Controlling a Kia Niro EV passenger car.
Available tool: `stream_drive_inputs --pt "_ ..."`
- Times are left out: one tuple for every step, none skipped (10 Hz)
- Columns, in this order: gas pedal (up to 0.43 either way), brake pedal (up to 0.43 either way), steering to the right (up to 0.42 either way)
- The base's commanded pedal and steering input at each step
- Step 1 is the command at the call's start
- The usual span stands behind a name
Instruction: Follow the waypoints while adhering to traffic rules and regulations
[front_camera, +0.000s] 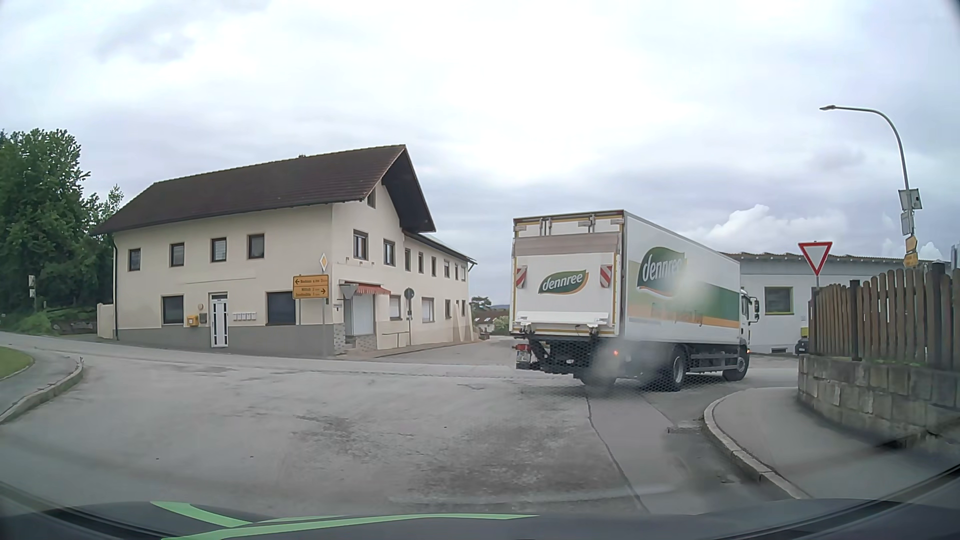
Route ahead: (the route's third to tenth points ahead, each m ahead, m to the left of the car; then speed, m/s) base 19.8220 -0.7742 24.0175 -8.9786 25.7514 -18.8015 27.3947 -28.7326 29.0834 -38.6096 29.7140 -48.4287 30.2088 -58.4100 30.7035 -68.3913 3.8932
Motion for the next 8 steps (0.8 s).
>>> stream_drive_inputs --pt "0.000 0.000 0.058" --pt "0.000 0.000 0.070" --pt "0.000 0.000 0.080" --pt "0.000 0.000 0.092" --pt "0.000 0.000 0.102" --pt "0.000 0.000 0.109" --pt "0.000 0.000 0.109" --pt "0.000 0.000 0.109"
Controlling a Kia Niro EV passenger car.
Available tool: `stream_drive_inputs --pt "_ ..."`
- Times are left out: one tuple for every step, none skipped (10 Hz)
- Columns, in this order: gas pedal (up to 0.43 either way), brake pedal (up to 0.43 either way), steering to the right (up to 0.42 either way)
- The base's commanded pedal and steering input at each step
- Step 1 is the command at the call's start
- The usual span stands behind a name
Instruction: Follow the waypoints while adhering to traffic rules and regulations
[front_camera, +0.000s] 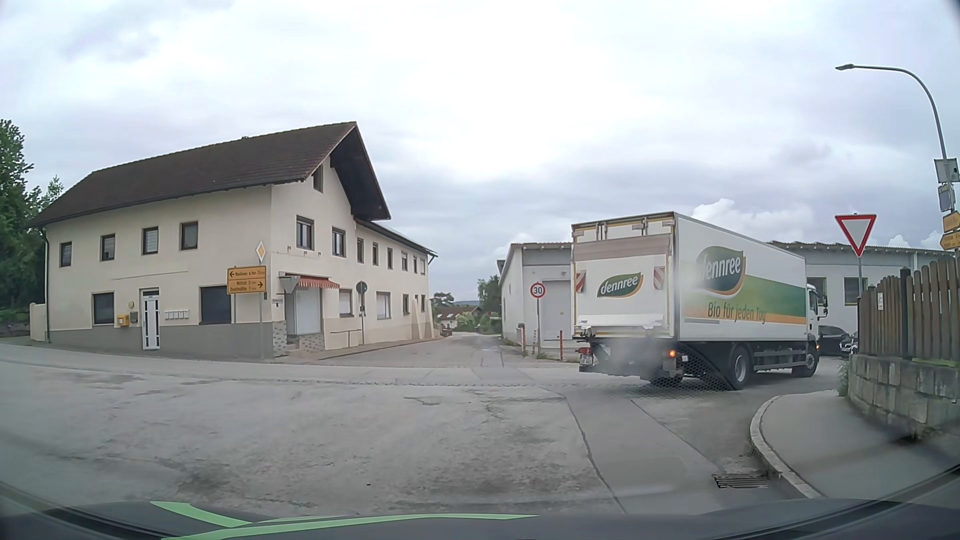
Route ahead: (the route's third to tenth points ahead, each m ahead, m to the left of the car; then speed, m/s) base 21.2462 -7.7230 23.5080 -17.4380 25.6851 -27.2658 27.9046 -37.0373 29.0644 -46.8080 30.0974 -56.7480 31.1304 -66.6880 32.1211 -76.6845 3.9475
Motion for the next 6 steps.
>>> stream_drive_inputs --pt "0.000 0.000 0.110" --pt "0.000 0.000 0.111" --pt "0.000 0.000 0.111" --pt "0.000 0.000 0.111" --pt "0.000 0.000 0.112" --pt "0.000 0.000 0.120"
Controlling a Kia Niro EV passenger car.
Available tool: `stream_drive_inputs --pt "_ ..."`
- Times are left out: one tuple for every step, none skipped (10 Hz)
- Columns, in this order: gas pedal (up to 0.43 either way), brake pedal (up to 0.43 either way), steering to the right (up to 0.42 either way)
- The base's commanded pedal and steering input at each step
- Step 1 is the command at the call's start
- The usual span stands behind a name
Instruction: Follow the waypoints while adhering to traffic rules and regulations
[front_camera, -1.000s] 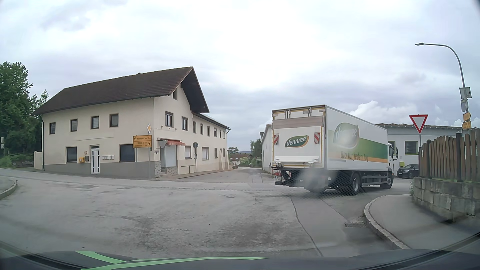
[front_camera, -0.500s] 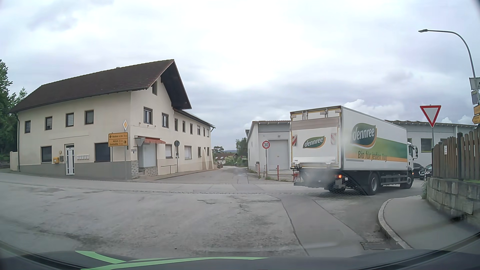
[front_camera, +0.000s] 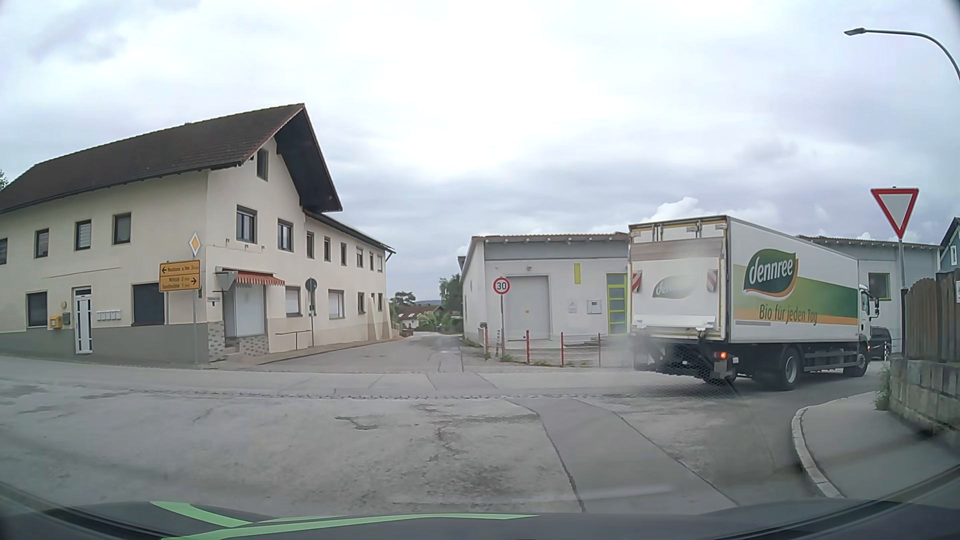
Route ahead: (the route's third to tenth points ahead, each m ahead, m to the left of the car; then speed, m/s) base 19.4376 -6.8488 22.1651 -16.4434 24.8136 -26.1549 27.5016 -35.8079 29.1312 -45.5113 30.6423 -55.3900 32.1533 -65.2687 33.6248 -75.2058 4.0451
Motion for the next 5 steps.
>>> stream_drive_inputs --pt "0.000 0.000 0.127" --pt "0.000 0.000 0.131" --pt "0.000 0.000 0.139" --pt "0.000 0.000 0.144" --pt "0.000 0.000 0.151"
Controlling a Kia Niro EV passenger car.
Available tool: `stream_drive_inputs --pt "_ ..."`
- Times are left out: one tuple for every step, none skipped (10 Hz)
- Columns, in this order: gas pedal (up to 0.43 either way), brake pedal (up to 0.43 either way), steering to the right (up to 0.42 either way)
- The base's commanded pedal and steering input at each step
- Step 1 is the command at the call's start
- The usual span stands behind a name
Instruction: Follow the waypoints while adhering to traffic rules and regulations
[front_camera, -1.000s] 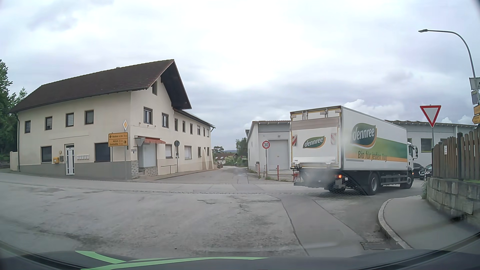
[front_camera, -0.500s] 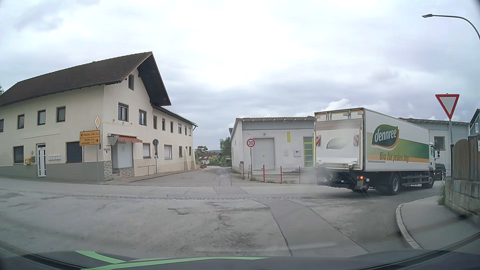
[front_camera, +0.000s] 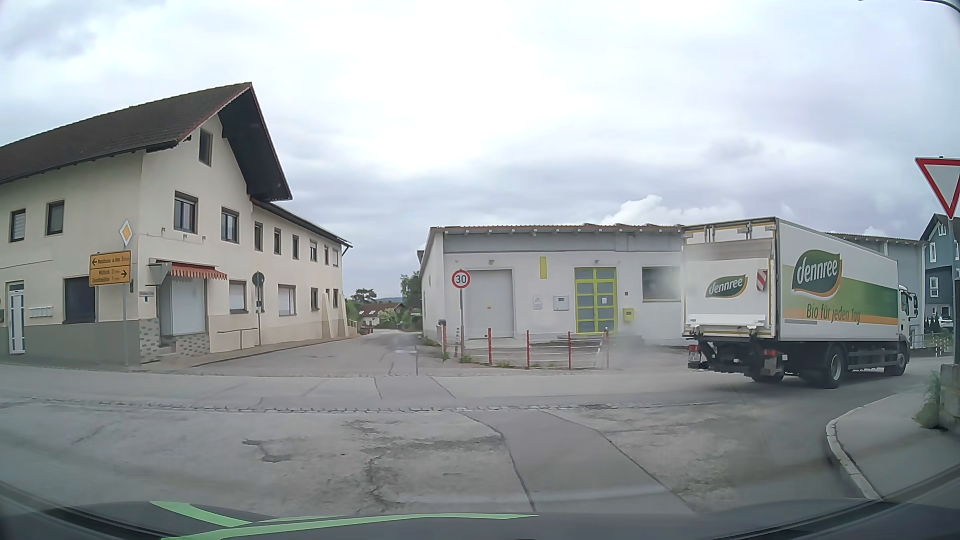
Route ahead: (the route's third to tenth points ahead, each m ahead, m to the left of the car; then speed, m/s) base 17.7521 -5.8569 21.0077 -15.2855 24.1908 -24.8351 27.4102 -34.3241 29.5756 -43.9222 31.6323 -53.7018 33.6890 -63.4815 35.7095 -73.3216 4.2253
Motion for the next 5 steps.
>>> stream_drive_inputs --pt "0.000 0.000 0.157" --pt "0.000 0.000 0.166" --pt "0.000 0.000 0.175" --pt "0.000 0.000 0.181" --pt "0.000 0.000 0.185"
